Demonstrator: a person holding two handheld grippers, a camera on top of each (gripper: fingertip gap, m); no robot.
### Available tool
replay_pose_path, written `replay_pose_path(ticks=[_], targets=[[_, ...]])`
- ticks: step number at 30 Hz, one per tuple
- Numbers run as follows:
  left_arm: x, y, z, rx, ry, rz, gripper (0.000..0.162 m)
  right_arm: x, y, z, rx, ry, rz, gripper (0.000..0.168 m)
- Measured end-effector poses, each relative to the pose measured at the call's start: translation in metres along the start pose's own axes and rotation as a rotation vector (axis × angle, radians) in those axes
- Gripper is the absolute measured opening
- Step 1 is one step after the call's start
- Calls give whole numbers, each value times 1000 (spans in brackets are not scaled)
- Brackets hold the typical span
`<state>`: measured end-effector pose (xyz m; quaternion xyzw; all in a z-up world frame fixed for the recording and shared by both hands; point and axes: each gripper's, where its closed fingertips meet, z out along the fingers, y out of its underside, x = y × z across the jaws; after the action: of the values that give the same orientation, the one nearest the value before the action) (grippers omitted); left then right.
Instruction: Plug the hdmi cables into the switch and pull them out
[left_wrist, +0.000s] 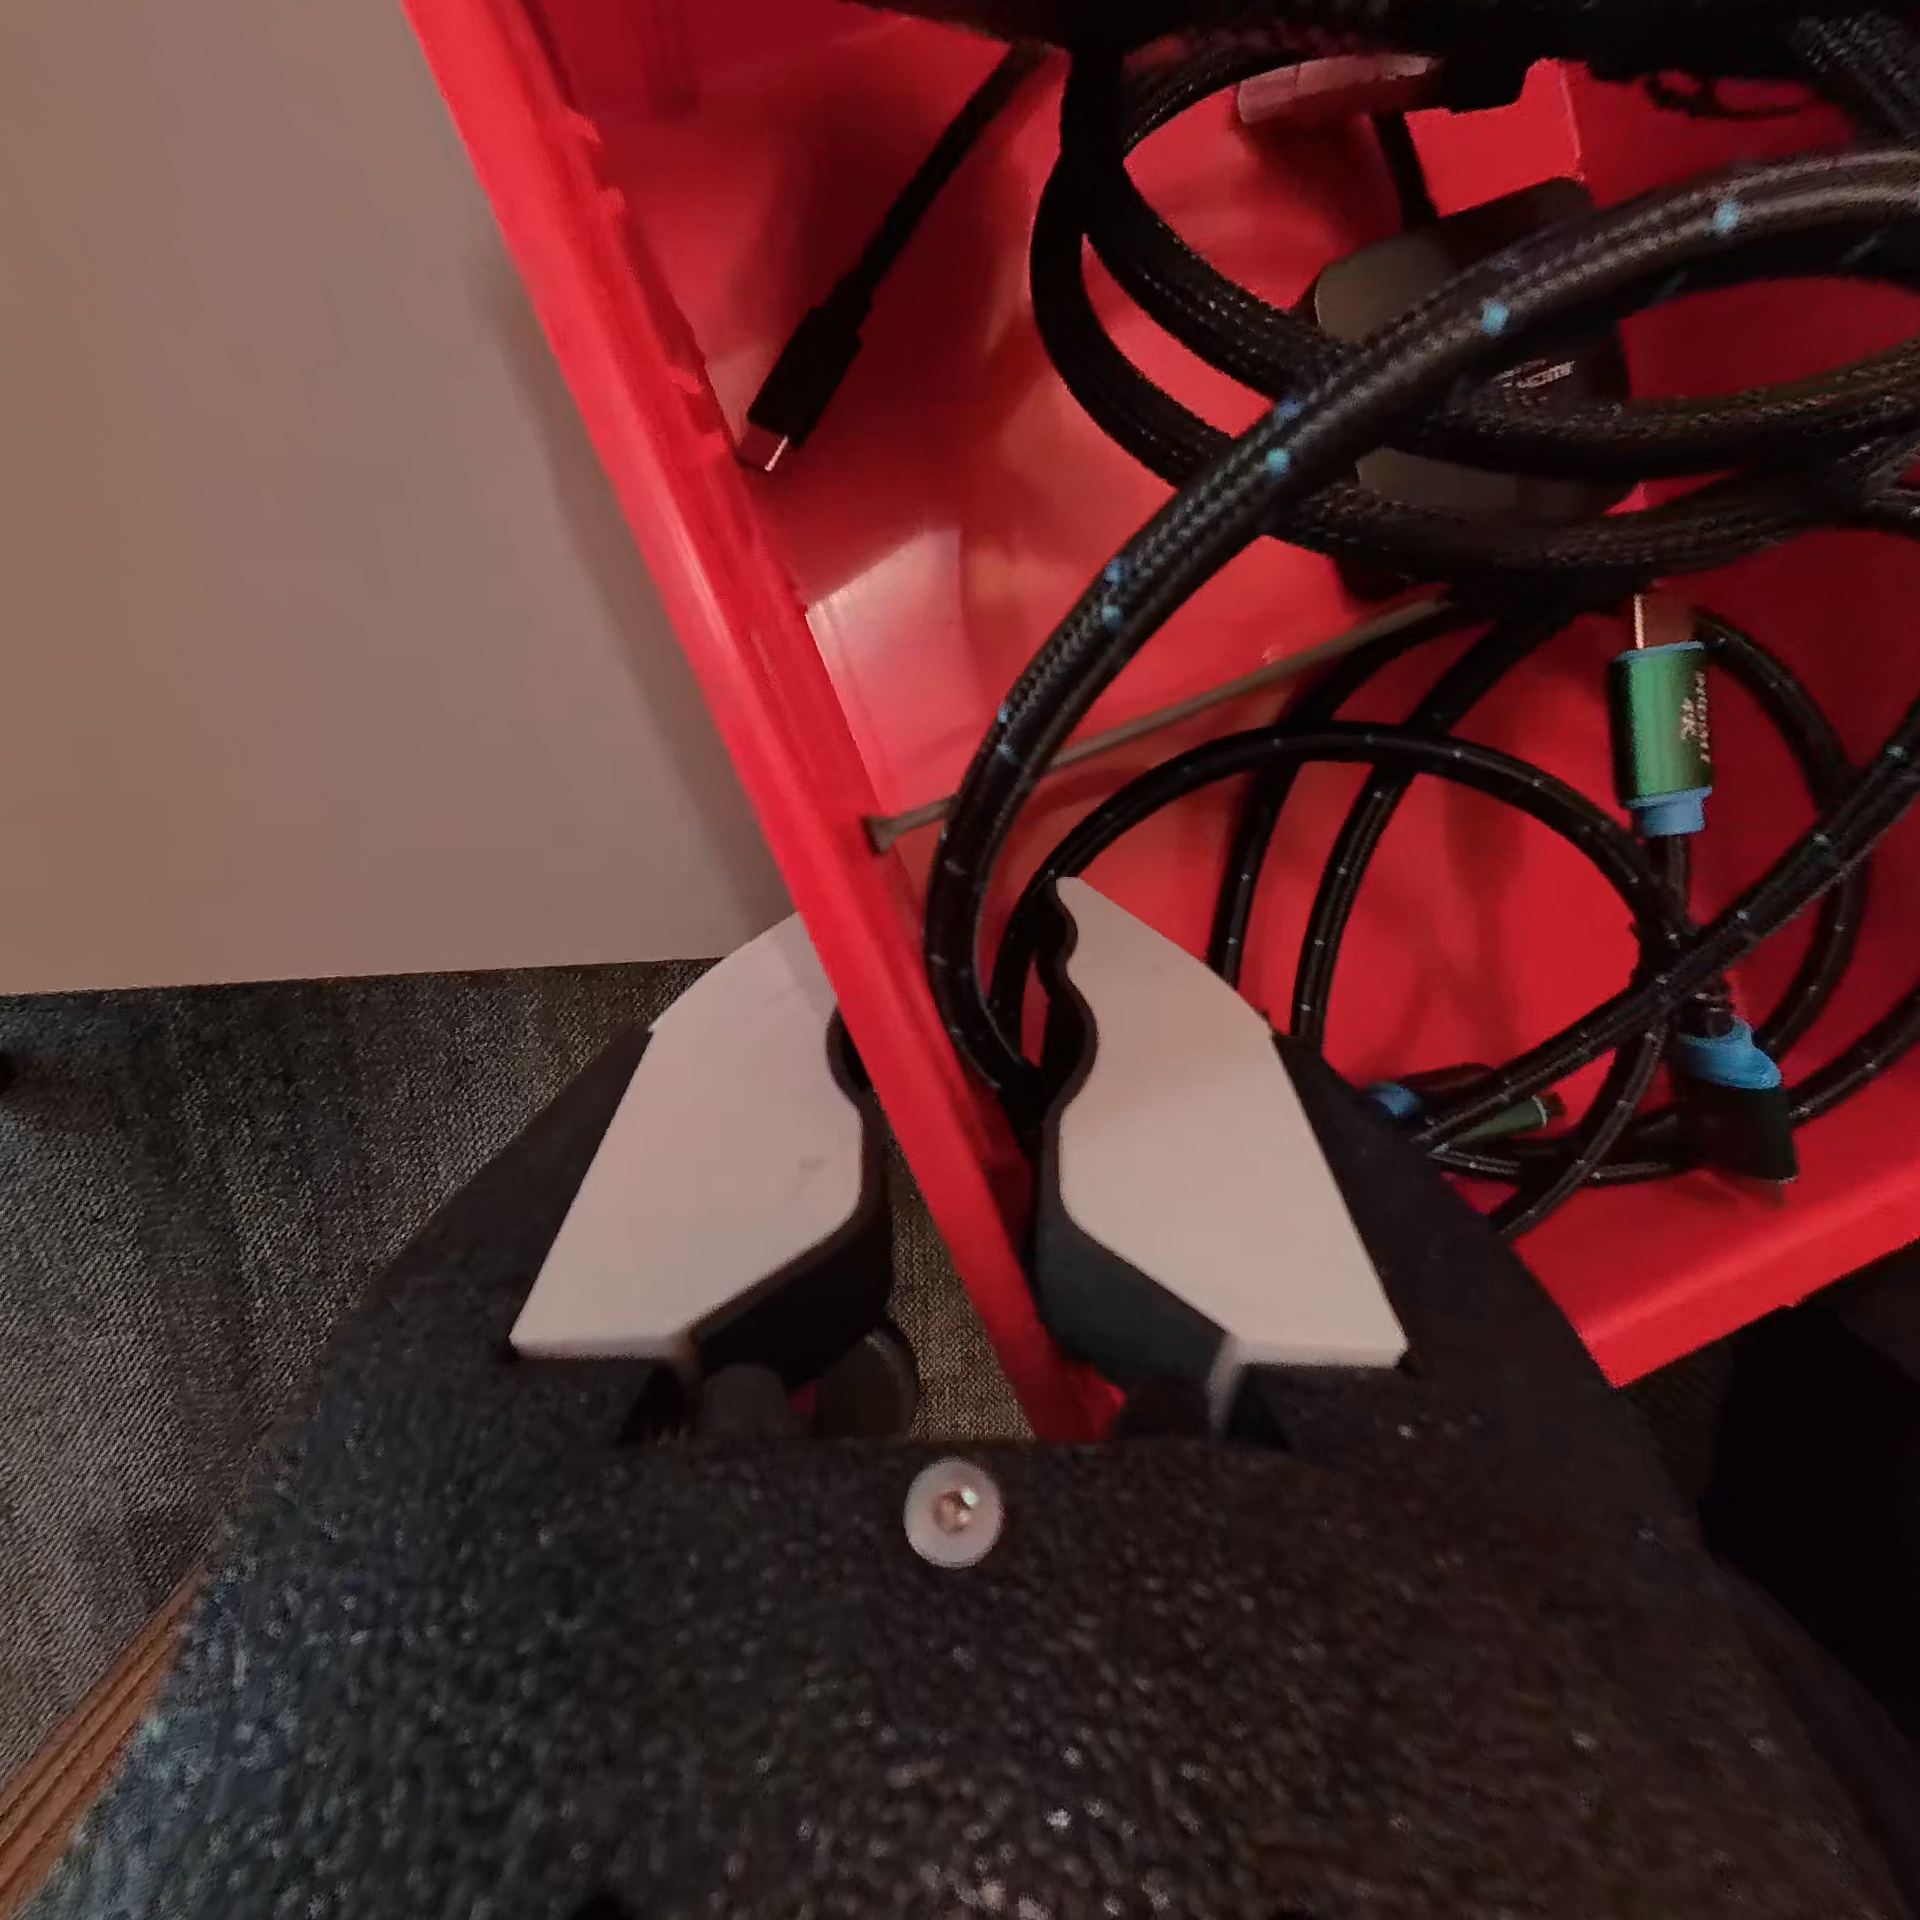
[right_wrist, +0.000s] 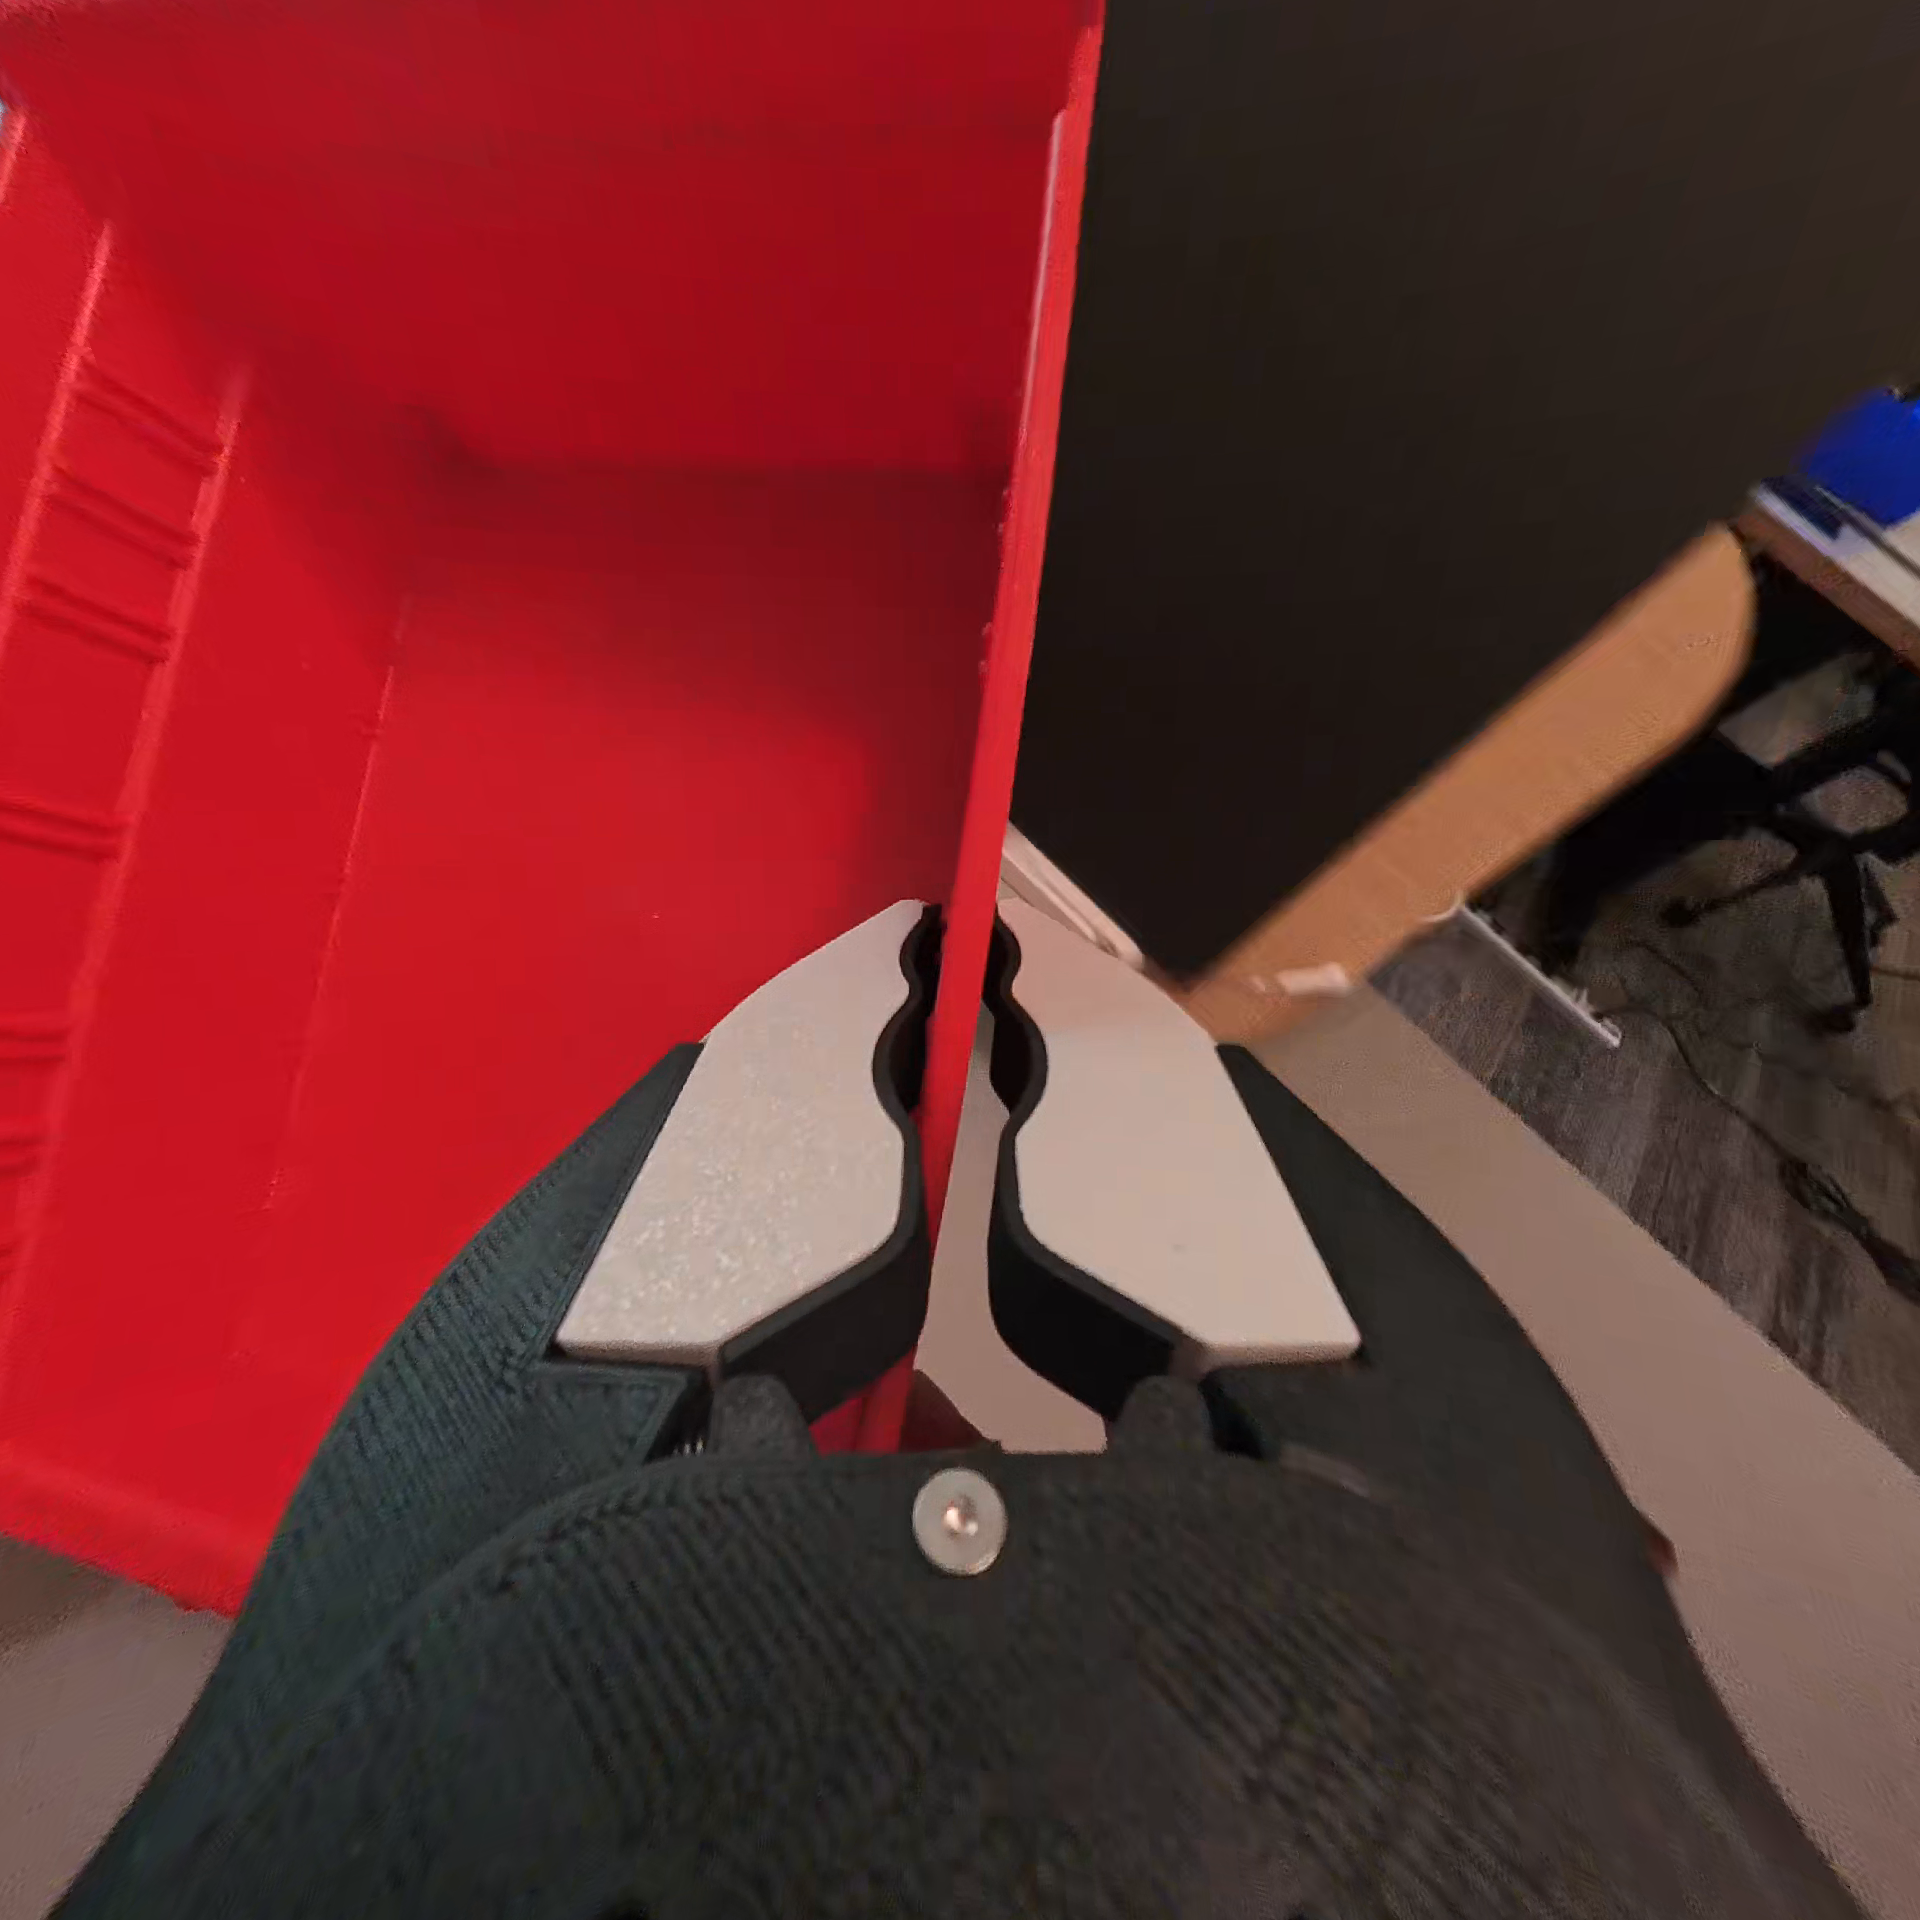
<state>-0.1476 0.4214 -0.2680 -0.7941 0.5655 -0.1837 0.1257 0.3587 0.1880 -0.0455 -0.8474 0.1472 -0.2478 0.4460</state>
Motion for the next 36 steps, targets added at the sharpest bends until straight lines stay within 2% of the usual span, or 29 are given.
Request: replay_pose_path(ticks=[4,9,13,16,20,22,29,36], targets=[[-1,-2,1,2,-13,-8,25,85,87,-65,-41,73,127,8],[-1,-18,9,12,-52,-38,23,182,238,-134,-160,224,365,8],[-7,-48,22,-1,-91,-31,22,227,344,-176,-261,295,538,9],[-15,-82,36,-6,-69,6,22,249,390,-194,-240,293,682,9],[-27,-135,59,-19,-42,65,22,267,431,-201,-297,278,737,8],[-31,-163,72,-28,-27,85,22,271,440,-196,-306,264,751,8],[-44,-252,111,-30,4,129,22,285,434,-177,-268,271,733,8],[-54,-299,131,-24,10,118,23,302,428,-162,-242,298,703,8]])
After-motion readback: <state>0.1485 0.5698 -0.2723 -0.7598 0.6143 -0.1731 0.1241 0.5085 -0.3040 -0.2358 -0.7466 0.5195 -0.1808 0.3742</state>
